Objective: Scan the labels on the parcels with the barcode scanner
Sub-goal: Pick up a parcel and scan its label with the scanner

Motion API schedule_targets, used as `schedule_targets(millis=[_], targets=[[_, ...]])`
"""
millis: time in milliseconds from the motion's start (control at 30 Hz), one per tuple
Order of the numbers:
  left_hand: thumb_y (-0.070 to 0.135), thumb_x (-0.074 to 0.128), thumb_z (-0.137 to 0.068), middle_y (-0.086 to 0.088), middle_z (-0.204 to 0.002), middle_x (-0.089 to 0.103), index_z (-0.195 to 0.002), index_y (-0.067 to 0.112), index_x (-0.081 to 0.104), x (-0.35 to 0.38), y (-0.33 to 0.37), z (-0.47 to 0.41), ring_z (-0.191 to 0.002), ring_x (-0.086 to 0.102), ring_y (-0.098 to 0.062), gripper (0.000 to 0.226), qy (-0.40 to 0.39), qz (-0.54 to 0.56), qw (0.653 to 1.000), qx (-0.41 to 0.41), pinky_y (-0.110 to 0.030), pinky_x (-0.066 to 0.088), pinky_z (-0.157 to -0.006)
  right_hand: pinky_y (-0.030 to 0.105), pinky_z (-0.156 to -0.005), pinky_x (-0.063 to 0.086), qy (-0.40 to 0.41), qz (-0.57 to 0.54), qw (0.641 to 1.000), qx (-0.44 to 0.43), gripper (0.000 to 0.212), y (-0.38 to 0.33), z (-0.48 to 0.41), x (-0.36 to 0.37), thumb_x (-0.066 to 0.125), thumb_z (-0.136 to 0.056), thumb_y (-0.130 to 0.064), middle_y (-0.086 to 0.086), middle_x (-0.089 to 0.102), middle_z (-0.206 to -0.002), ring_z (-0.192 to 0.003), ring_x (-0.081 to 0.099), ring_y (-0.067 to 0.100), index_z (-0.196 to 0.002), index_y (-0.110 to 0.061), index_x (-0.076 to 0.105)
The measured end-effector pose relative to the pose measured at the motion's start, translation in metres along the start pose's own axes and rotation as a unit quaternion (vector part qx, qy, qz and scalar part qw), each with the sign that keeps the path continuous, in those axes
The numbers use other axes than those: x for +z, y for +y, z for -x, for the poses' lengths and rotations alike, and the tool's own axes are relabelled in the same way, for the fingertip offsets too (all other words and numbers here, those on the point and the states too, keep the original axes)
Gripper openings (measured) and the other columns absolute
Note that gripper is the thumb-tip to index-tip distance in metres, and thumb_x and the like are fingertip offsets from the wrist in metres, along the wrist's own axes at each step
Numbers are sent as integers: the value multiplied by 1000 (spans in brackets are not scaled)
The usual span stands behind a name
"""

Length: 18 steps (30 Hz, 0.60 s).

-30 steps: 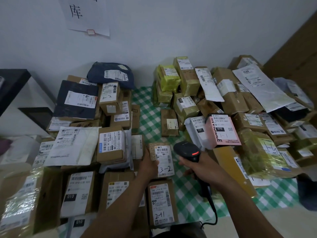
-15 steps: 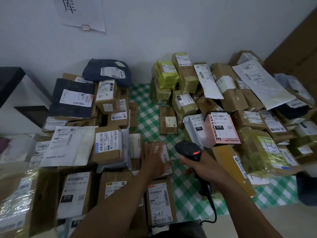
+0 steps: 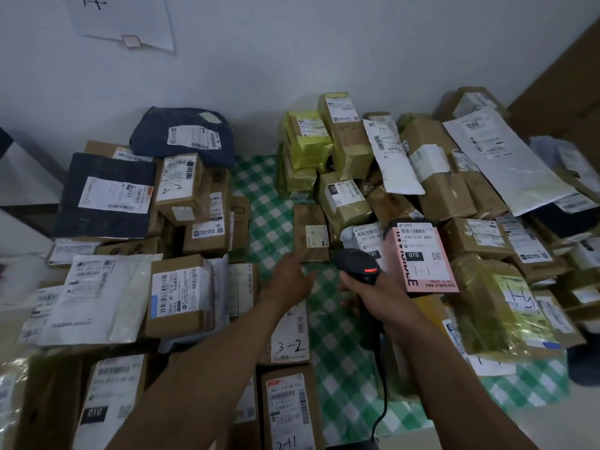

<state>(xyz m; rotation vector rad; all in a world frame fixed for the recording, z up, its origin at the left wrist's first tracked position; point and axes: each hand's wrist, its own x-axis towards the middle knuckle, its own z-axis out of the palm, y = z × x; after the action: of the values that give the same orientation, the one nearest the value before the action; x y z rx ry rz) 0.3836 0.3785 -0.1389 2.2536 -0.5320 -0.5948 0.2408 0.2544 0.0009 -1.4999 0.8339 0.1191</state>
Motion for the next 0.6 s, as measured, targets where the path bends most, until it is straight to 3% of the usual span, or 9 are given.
schedule_targets(millis=[67,133,233,300,400,433,533,600], targets=[[34,60,-101,5,-116,71,-114,23,70,2,4,-26,-105,68,-13,20,5,21,1000,-8,-30,57,-91,49,-85,60,1,-5,1000,7,24,-2,-18,-2,74,-95,-30,6,79,-97,-75,75,20,-117,-22,70],[29,54,-104,8,-108,70,-106,24,68,12,-5,-57,-99,68,-13,16,12,-6,1000,-27,-24,54,-85,54,-90,58,-6,-1,1000,2,20,-4,-34,-5,73,-95,-30,5,79,-97,-76,75,20,-114,-23,71],[32,61,-98,1,-111,70,-107,25,67,30,-23,-100,-97,68,-16,13,4,15,993,-117,-36,59,-89,50,-89,61,-18,11,1000,11,18,-9,-55,-9,73,-95,-32,1,79,-97,-80,77,20,-112,-28,71],[44,65,-90,-7,-123,67,-117,23,66,49,-47,-130,-107,65,-23,35,-21,-7,987,-162,-41,56,-96,46,-88,61,-27,15,999,17,21,-11,-68,-12,73,-95,-34,-1,79,-98,-81,77,20,-115,-28,70],[78,48,-69,-10,-136,57,-127,24,60,62,-53,-145,-120,53,-31,80,-22,-24,981,-191,-44,44,-107,42,-86,59,-21,14,999,20,27,-13,-83,-15,73,-95,-34,-1,79,-96,-81,77,21,-119,-24,69],[79,52,-68,-9,-140,52,-128,26,59,54,-41,-138,-124,48,-32,80,-17,-4,979,-205,-44,41,-110,44,-86,58,-20,16,999,21,27,-13,-88,-16,73,-95,-35,-2,79,-97,-81,78,22,-119,-25,68],[52,76,-83,-7,-146,37,-134,27,56,48,-24,-134,-133,35,-31,60,26,66,971,-227,-41,33,-114,48,-86,58,-15,20,999,25,27,-12,-96,-15,74,-94,-35,-2,79,-97,-80,77,23,-118,-26,68],[42,78,-83,-4,-141,45,-136,27,55,47,-17,-129,-130,45,-27,60,68,150,962,-219,-39,41,-112,46,-82,57,-11,14,999,27,25,-13,-98,-14,73,-94,-33,0,79,-97,-79,77,22,-118,-25,68]])
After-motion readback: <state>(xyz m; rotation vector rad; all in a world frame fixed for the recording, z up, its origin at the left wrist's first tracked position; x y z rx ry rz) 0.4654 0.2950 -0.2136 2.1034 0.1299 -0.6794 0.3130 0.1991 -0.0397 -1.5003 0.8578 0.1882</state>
